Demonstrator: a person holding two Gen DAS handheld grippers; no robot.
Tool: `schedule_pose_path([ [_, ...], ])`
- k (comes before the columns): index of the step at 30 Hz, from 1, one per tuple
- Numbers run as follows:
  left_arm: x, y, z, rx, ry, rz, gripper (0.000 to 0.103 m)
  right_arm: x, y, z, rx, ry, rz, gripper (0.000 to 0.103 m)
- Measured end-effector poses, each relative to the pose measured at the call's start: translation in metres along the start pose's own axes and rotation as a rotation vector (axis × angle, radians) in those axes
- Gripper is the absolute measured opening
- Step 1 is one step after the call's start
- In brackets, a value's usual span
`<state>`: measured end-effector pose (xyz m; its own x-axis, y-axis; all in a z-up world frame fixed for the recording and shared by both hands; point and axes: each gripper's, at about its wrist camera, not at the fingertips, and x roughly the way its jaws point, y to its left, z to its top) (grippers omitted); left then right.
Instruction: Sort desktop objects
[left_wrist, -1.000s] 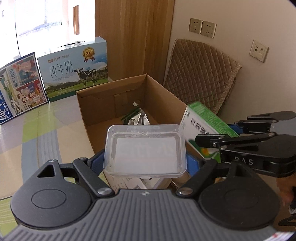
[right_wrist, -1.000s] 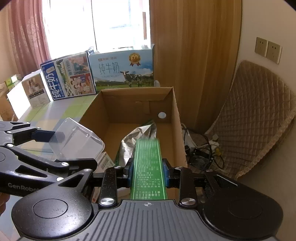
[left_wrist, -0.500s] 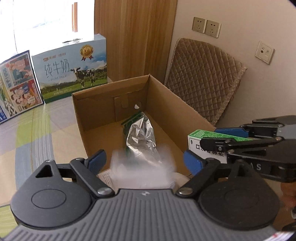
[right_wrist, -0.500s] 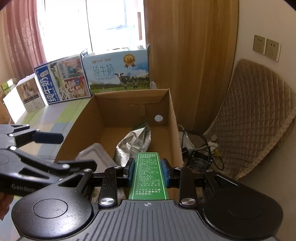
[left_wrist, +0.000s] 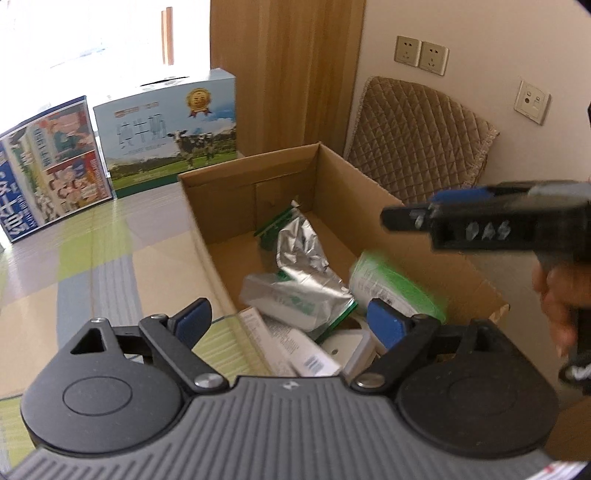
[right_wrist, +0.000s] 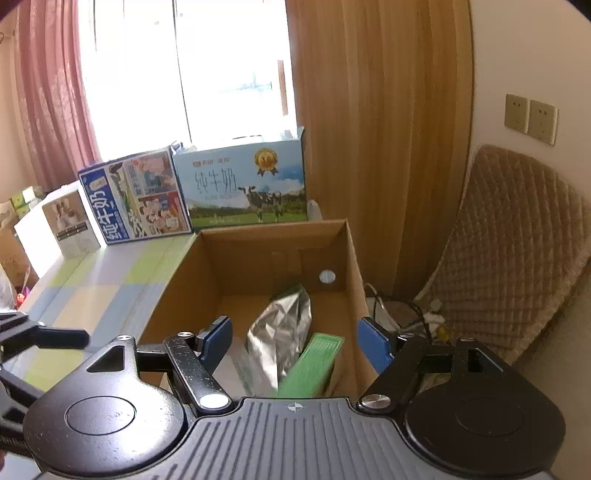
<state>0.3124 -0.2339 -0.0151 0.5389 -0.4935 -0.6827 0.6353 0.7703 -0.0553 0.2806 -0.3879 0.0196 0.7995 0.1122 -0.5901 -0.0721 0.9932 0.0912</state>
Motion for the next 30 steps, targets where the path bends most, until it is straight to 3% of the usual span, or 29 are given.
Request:
schedule_pose_path([
  [11,-0.043,-0.005,-0.039,-0.098,0.021,0.047,0.101,-0.071,0.002,-0.05,0.098,0.042,-0.029,0.101],
  [16,-0.066,-0.02,-0.056,-0.148,0.044,0.049,0.101,-0.106,0.01,-0.067,0.12,0.065,-0.014,0.101],
  [26,-0.123,-0.051,-0.089,-0.217,0.026,0.047,0.101,-0.165,0.031,-0.089,0.043,0.12,-0.024,0.101],
  [30,-0.141,-0.055,-0.098,-0.211,0.038,0.108,0.101,-0.181,0.035,-0.097,0.032,0.133,-0.022,0.101],
])
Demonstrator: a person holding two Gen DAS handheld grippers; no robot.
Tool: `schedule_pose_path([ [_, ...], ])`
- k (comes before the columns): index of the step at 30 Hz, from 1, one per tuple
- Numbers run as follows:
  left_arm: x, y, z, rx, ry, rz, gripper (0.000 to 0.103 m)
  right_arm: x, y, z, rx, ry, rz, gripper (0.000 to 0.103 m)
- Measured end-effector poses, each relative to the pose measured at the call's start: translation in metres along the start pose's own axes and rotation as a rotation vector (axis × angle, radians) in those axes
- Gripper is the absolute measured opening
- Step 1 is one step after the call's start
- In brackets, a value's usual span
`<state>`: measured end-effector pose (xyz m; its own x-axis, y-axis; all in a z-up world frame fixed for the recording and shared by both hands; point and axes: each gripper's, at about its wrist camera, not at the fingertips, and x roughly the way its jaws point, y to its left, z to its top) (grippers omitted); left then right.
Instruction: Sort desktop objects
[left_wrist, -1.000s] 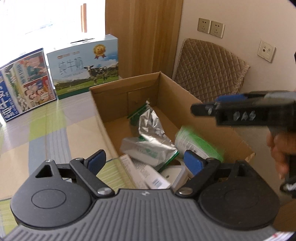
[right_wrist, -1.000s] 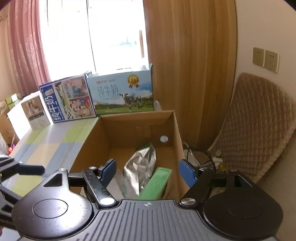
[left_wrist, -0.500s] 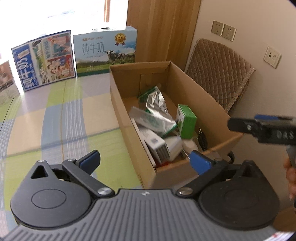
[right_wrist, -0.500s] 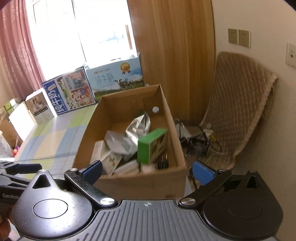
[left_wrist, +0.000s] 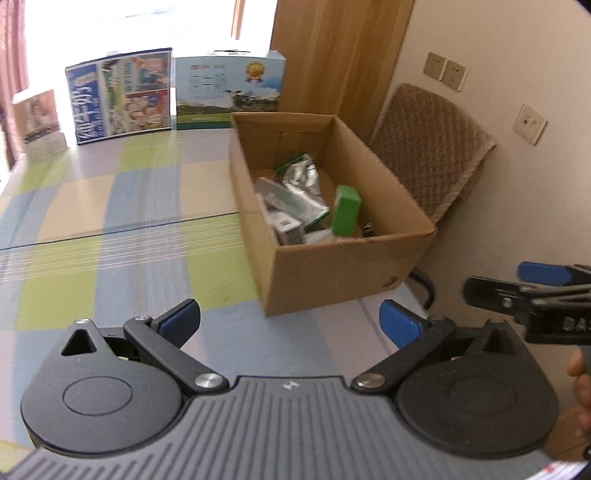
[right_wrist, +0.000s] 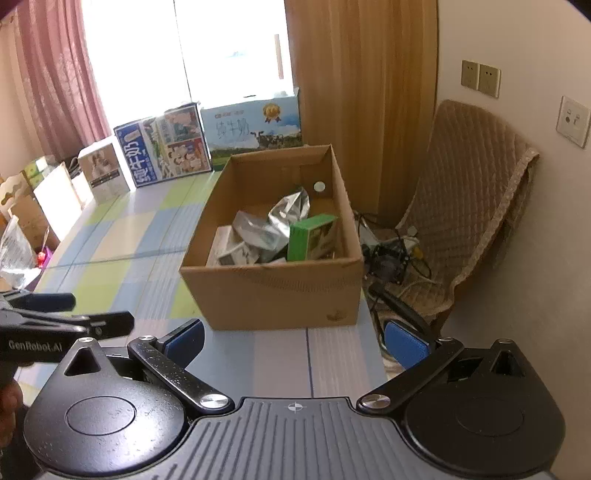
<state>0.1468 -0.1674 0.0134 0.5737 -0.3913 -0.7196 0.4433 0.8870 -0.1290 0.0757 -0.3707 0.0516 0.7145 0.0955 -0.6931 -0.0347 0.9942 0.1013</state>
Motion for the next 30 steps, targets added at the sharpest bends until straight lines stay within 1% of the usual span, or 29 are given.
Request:
schedule_pose_path([
  [2,-0.009,0.001,-0.004,-0.003,-0.004,0.021,0.101,-0.008,0.001,-0.004,0.0,0.006,-0.002,0.101],
  [4,-0.018,0.001,-0.009,-0.027,0.001,0.036,0.101,-0.015,0.002,-0.007,0.001,0.012,-0.017,0.101],
  [6,-0.028,-0.001,-0.014,-0.056,-0.002,0.026,0.101,-0.024,0.003,-0.009,0.001,0.012,-0.027,0.101],
  [8,-0.037,-0.006,-0.018,-0.06,-0.006,0.016,0.101,-0.033,0.003,-0.01,0.007,0.007,-0.029,0.101],
  [15,-0.061,-0.018,-0.026,-0.072,-0.017,-0.003,0.101,-0.063,0.007,-0.013,0.052,-0.027,0.012,0.101],
  [21,-0.076,-0.026,-0.03,-0.062,-0.038,0.004,0.102,-0.071,0.017,-0.013,0.022,-0.034,0.023,0.101],
  [30,-0.083,-0.022,-0.034,-0.066,-0.053,0.023,0.102,-0.063,0.025,-0.016,0.011,-0.015,0.035,0.101],
])
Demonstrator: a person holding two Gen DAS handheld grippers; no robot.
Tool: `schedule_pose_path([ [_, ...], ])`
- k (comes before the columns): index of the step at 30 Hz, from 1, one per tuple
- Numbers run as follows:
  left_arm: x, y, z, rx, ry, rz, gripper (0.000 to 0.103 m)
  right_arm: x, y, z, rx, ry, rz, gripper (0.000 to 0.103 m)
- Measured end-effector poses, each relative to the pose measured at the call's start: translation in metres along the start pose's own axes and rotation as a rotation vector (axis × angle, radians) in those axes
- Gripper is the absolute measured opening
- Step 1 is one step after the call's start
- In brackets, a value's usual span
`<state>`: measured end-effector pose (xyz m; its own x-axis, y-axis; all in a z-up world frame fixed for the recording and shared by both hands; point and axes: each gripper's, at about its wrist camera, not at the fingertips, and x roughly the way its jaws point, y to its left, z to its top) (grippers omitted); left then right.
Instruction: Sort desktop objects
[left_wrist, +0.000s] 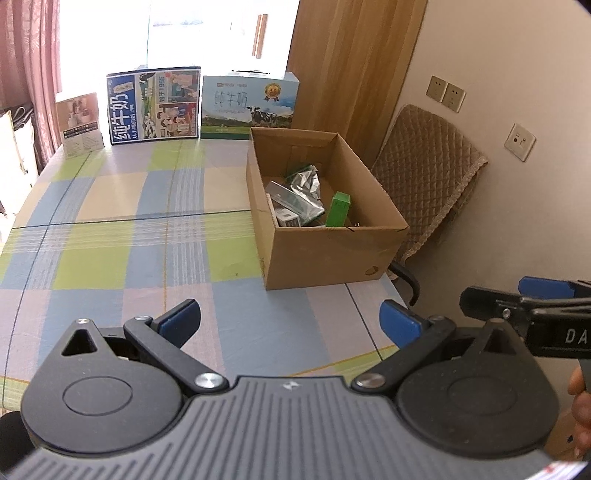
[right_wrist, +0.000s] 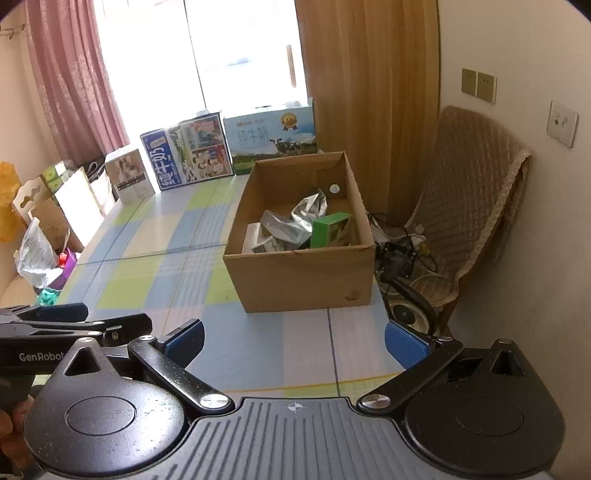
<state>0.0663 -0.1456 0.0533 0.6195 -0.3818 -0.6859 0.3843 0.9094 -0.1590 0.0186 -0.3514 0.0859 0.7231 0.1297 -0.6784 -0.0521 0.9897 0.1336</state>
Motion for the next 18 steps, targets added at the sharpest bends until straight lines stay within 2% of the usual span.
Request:
schedule_pose_path([
  [18,0.0025,0.0088,-0.0052,-0.006,-0.005,0.009,0.102,0.0094,0.0002,-0.009,0.013,0.019,0.001,0.101],
])
